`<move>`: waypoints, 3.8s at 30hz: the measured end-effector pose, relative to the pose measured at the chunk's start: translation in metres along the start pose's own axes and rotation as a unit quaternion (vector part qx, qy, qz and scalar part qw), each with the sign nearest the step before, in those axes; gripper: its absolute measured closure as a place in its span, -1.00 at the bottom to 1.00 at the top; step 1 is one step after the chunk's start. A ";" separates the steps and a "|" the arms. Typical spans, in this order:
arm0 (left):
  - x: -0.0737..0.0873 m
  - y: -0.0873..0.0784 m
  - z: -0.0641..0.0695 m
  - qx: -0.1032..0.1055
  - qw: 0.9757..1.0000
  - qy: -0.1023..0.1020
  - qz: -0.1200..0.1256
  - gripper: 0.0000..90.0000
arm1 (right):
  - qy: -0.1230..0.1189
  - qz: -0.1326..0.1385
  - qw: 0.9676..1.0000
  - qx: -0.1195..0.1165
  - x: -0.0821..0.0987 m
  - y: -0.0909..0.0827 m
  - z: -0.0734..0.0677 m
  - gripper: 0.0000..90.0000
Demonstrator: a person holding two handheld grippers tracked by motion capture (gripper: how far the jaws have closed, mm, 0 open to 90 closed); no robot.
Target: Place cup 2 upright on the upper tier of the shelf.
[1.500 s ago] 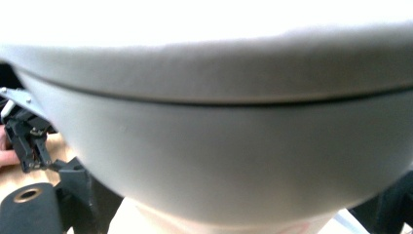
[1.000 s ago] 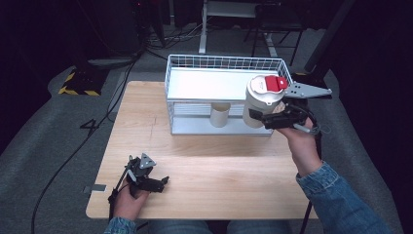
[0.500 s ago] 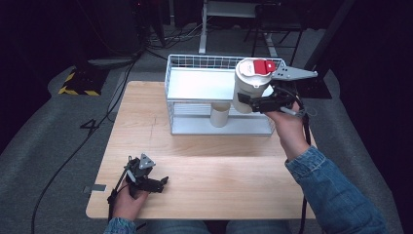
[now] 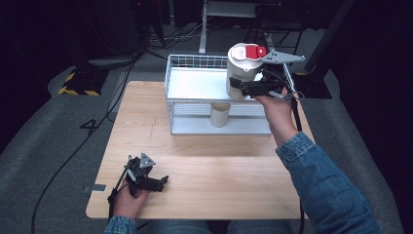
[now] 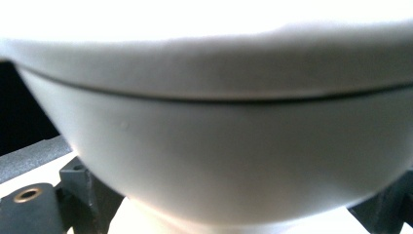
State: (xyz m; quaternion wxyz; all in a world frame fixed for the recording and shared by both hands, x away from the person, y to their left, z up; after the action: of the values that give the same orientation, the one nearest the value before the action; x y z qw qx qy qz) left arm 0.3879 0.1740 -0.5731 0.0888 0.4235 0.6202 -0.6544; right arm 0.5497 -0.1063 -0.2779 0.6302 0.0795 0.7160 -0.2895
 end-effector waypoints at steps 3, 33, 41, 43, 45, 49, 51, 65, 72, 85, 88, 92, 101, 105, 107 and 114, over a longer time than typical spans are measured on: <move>0.000 0.000 -0.001 -0.001 1.000 0.003 -0.001 -0.99 | 0.003 0.002 1.000 0.003 -0.001 0.003 0.004 -0.77; -0.001 0.001 -0.001 -0.002 1.000 -0.001 -0.002 -0.99 | 0.060 -0.012 0.997 0.039 0.009 0.050 0.055 -0.77; -0.001 0.001 -0.001 -0.001 1.000 0.001 -0.003 -0.99 | 0.062 -0.018 0.997 0.045 0.015 0.053 0.056 -0.77; -0.001 0.001 -0.001 -0.001 1.000 0.001 -0.003 -0.99 | 0.063 -0.017 0.997 0.045 0.015 0.053 0.057 -0.77; -0.001 0.001 -0.001 -0.001 1.000 0.000 -0.003 -0.99 | 0.063 -0.016 0.997 0.043 0.015 0.053 0.057 -0.78; -0.001 0.001 -0.001 -0.001 1.000 0.000 -0.003 -0.99 | 0.062 -0.011 0.997 0.042 0.016 0.052 0.057 -0.78; -0.001 0.001 -0.001 -0.001 1.000 0.000 -0.003 -0.99 | 0.063 -0.010 0.997 0.041 0.016 0.052 0.057 -0.78; -0.001 0.001 -0.001 -0.001 1.000 0.001 -0.003 -0.99 | 0.068 -0.005 0.997 0.034 0.017 0.054 0.060 -1.00; -0.001 0.001 -0.001 -0.001 1.000 0.001 -0.003 -0.99 | 0.066 0.003 0.997 0.034 0.014 0.044 0.059 -1.00; -0.001 0.001 -0.001 0.000 1.000 0.001 -0.003 -0.99 | 0.047 0.000 0.998 0.028 0.011 0.013 0.045 -1.00; -0.001 0.001 -0.001 -0.001 1.000 0.000 -0.002 -0.99 | 0.047 -0.003 0.999 0.022 0.010 0.004 0.040 -1.00; -0.001 0.001 0.000 0.000 1.000 -0.002 -0.002 -0.99 | 0.043 -0.002 0.999 0.014 0.009 -0.004 0.032 -1.00; 0.001 -0.001 0.000 -0.004 1.000 -0.005 -0.001 -0.99 | 0.027 0.006 1.000 -0.002 0.007 -0.032 0.012 -1.00; 0.001 -0.001 0.000 -0.005 1.000 -0.005 0.000 -0.99 | 0.025 0.004 1.000 -0.007 0.014 -0.048 0.008 -0.99; 0.001 -0.001 0.000 -0.005 1.000 -0.005 0.000 -0.99 | 0.025 0.003 1.000 -0.007 0.015 -0.051 0.007 -0.99; 0.001 -0.001 0.000 -0.003 1.000 -0.002 -0.001 -0.99 | 0.008 -0.007 1.000 0.004 0.029 -0.073 -0.001 -0.99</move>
State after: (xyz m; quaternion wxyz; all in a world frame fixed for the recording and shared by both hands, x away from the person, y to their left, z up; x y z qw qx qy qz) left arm 0.3871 0.1749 -0.5731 0.0913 0.4212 0.6223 -0.6535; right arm 0.5081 -0.1730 -0.2828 0.6223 0.0790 0.7203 -0.2961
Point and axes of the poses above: each handheld gripper's, and its own axes: y roughly forward along the jaws, x roughly out of its underside, z roughly to its right, the point moved 9 cm from there along y, roughly forward along the jaws, and after that the axes turned 12 degrees about -x, right-handed, at the moved point
